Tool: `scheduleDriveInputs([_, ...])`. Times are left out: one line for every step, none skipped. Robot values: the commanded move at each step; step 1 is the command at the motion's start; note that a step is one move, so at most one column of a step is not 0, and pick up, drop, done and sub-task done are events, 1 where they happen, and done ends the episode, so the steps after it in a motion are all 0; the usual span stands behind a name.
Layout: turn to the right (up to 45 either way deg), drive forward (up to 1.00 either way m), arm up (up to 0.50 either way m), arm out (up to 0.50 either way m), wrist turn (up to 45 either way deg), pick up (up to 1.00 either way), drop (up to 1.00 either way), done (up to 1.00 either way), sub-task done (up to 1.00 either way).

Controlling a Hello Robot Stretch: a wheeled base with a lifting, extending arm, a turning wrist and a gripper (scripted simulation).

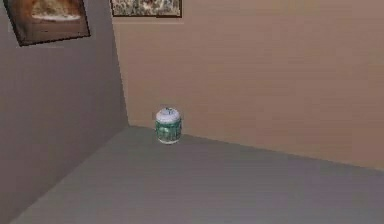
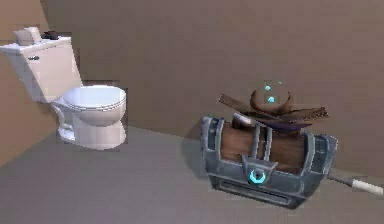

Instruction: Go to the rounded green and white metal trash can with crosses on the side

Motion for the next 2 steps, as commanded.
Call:
scheduleDriveInputs([0.0, 1.0, 0.0, 0.0, 0.0, 0.0, 0.0, 0.0, 0.0])
scheduleDriveInputs([0.0, 0.25, 0.0, 0.0, 0.0, 0.0, 0.0, 0.0, 0.0])
